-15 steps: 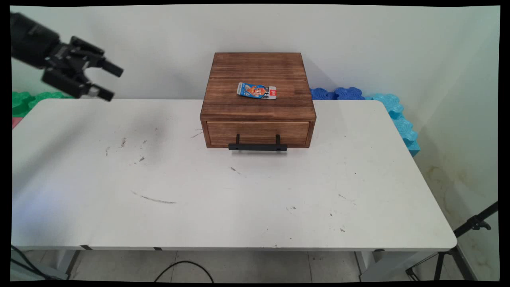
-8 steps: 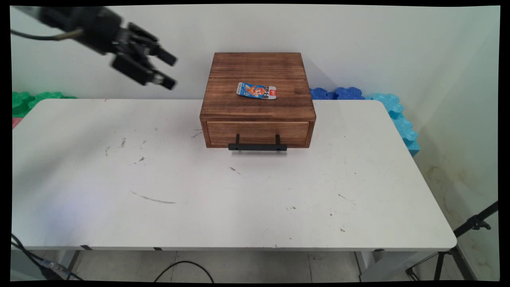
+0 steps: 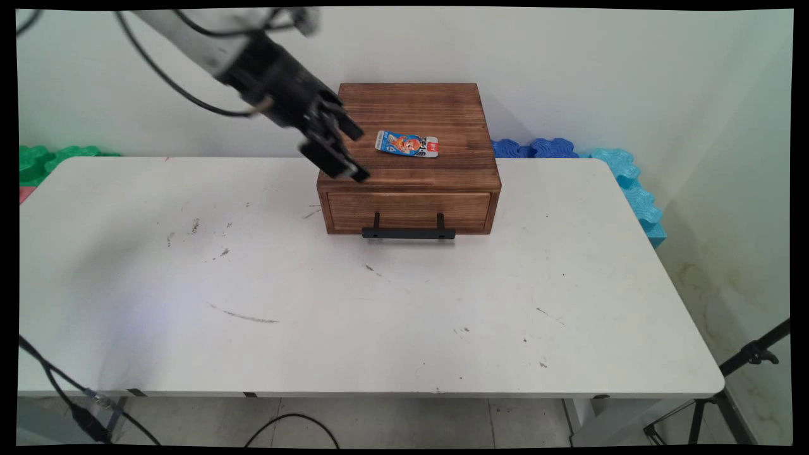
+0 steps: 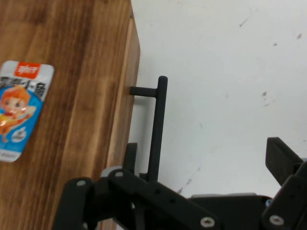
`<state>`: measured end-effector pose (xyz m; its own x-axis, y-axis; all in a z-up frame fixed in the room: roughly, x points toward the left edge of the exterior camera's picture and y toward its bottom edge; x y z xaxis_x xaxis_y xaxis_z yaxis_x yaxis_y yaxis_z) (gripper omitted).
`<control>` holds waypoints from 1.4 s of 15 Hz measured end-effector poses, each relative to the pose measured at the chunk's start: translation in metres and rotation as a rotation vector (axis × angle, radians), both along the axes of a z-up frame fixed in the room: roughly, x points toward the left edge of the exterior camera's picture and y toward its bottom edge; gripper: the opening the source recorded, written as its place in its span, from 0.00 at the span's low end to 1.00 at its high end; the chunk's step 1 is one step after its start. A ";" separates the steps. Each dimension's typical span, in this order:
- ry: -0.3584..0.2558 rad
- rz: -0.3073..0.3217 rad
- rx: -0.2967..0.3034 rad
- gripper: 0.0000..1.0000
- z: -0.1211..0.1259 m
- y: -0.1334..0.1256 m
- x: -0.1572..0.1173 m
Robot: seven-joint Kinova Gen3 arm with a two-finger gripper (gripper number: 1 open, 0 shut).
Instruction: Open the drawer
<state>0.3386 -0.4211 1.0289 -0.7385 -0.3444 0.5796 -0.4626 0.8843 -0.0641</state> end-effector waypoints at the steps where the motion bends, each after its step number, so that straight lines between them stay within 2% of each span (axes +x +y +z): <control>1: -0.016 -0.007 0.003 1.00 -0.008 -0.005 -0.009; 8: -0.126 -0.067 0.030 1.00 -0.071 -0.045 -0.065; 15: -0.187 -0.115 0.054 1.00 -0.120 -0.059 -0.090; 21: -0.224 -0.128 0.060 1.00 -0.149 -0.064 -0.096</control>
